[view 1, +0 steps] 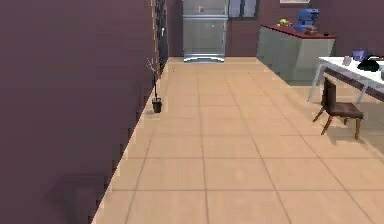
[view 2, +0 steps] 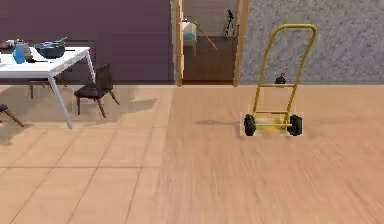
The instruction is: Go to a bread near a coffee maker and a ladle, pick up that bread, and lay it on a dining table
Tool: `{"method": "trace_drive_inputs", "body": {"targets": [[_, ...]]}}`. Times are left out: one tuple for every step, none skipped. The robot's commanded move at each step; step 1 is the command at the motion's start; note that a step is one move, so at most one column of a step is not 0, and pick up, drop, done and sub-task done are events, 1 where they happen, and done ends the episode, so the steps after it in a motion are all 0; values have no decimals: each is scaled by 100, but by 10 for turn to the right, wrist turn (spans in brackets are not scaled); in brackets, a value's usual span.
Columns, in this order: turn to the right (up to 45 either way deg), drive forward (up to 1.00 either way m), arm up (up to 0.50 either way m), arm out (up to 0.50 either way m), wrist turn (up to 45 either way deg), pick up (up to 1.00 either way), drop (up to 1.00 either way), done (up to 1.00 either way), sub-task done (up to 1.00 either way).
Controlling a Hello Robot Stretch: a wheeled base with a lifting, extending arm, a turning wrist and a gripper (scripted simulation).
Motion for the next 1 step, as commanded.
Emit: {"method": "trace_drive_inputs", "body": {"targets": [[210,0,0,0,0,0,0,0,0]]}}
